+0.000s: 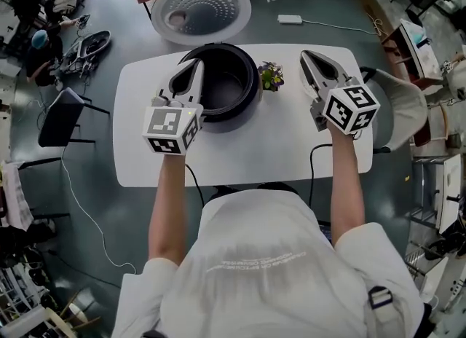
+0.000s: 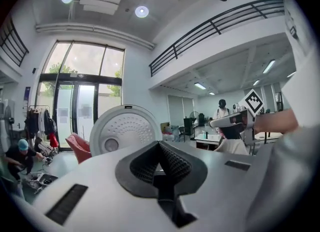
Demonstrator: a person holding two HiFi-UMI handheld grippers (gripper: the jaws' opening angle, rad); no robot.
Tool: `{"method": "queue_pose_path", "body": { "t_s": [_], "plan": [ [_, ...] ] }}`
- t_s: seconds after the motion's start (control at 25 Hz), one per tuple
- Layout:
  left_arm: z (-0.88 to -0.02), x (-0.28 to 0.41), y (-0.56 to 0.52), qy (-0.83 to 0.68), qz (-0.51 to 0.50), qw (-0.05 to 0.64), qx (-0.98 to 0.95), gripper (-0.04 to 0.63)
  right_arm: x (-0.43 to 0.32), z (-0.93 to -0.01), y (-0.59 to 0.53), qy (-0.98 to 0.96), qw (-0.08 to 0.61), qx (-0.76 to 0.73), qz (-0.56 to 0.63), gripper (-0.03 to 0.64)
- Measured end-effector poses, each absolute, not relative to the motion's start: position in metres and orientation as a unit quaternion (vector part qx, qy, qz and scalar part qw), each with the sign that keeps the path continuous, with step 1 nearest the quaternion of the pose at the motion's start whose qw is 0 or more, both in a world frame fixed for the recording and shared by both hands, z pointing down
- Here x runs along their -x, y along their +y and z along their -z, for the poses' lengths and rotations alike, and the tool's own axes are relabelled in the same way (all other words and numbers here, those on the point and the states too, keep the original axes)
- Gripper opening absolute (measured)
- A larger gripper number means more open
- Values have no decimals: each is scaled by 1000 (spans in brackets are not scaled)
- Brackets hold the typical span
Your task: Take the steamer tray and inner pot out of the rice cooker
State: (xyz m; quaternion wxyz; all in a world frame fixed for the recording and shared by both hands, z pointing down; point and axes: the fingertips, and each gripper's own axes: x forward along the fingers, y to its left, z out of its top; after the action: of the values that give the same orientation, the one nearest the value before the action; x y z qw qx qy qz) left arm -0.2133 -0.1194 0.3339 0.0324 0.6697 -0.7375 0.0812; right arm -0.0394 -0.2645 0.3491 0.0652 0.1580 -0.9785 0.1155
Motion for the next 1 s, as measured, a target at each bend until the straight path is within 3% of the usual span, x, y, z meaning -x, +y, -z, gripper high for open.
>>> {"method": "queue_pose_path", "body": {
  "t_s": [0.36, 0.68, 0.76, 0.84, 1.0],
  "plan": [
    [-338, 269, -85, -766, -92, 52, -634, 15, 105, -339, -222, -985, 58, -103, -124, 25],
    [-384, 297, -76, -768, -115, 93, -623, 27, 140, -382, -208, -979, 132, -79, -132, 28],
    [-402, 298, -78, -763, -118, 117, -624, 74, 142, -399, -210, -975, 150, -85, -142, 32],
    [-419, 300, -79, -758, -119, 142, -625, 97, 146, -415, -211, -970, 169, -87, -153, 101],
    [-448, 303, -80, -749, -124, 182, -625, 112, 151, -440, -210, -962, 200, -90, -163, 126]
  ]
}}
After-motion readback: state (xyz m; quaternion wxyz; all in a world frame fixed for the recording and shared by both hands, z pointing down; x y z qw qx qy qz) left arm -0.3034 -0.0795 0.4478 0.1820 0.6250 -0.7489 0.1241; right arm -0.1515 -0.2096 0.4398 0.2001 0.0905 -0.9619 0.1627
